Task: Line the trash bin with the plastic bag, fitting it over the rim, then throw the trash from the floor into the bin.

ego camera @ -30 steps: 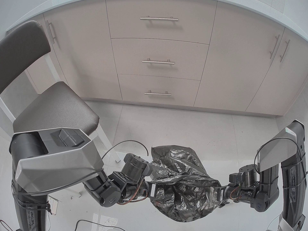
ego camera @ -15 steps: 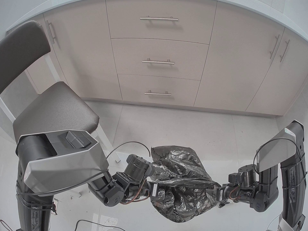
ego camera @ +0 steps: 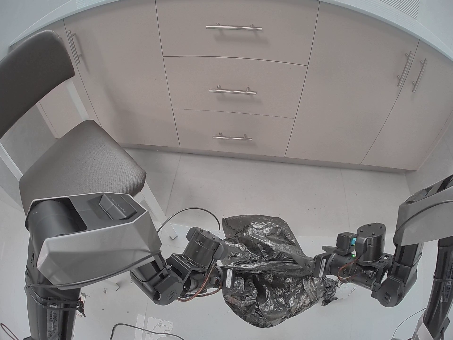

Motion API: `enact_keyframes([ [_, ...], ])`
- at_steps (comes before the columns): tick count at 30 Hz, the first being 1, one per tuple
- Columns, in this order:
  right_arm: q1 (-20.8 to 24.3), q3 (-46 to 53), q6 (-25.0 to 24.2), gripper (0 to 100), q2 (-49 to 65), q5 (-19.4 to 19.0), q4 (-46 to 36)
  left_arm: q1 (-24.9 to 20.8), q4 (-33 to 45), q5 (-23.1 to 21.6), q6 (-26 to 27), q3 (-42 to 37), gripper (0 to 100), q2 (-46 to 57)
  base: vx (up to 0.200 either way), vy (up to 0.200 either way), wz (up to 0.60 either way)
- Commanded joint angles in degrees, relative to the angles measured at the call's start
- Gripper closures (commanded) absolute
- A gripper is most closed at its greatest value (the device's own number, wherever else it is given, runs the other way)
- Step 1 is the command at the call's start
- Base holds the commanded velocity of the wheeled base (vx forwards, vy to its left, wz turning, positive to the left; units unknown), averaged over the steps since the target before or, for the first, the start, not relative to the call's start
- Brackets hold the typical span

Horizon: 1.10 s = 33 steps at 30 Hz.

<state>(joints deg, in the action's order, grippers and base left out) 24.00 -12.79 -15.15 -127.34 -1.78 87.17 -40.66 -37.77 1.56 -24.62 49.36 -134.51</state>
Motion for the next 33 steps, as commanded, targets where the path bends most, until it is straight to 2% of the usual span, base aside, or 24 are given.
enact_keyframes([
  [1,4.2,-15.5,-1.5,0,6.3,8.2,-13.8,-0.2,-2.6,-0.2,-2.5,-0.4,100,-0.4,0.0,0.0,0.0],
  [3,5.4,-26.8,-1.6,0,5.6,10.1,-25.6,-0.1,-4.1,-0.3,-3.0,-1.5,100,-0.6,0.0,0.0,0.0],
  [4,5.4,-27.3,-1.6,0,5.5,10.1,-26.0,-0.1,-4.2,-0.4,-3.0,-1.5,100,-0.6,0.0,0.0,0.0],
  [5,6.2,-34.5,-2.2,0,4.7,10.5,-33.9,0.0,-5.6,-0.9,-3.2,-2.2,100,-0.7,0.0,0.0,0.0],
  [6,6.4,-38.7,-2.7,0,3.8,10.9,-38.4,0.0,-6.5,-1.5,-3.8,-2.7,100,-0.8,0.0,0.0,0.0],
  [7,6.4,-38.7,-2.7,0,3.8,10.9,-38.4,0.0,-6.5,-1.5,-3.8,-2.7,100,-0.8,0.0,0.0,0.0],
  [8,6.4,-46.4,-4.2,0,1.4,12.2,-45.7,0.1,-8.7,-2.2,-4.5,-4.0,100,-0.6,0.0,0.0,0.0],
  [9,6.3,-51.1,-5.4,0,-0.3,12.9,-49.5,0.2,-10.6,-2.4,-4.7,-5.0,100,-0.3,0.0,0.0,0.0],
  [13,6.3,-61.7,-6.5,0,-4.9,13.3,-56.8,0.2,-14.6,-2.5,-4.8,-6.4,100,-0.2,0.0,0.0,0.0],
  [16,6.3,-65.9,-6.5,0,-7.7,13.7,-59.6,0.1,-15.0,-2.5,-4.8,-6.6,100,-0.3,0.0,0.0,0.0],
  [19,6.3,-70.7,-6.6,0,-11.3,16.5,-63.3,0.0,-15.0,-2.5,-4.7,-6.7,100,-0.4,0.0,0.0,0.0],
  [33,5.6,-67.2,-8.9,0,-14.9,16.7,-63.4,0.0,-17.2,-2.5,-4.8,-6.6,100,-2.3,0.0,0.0,0.0],
])
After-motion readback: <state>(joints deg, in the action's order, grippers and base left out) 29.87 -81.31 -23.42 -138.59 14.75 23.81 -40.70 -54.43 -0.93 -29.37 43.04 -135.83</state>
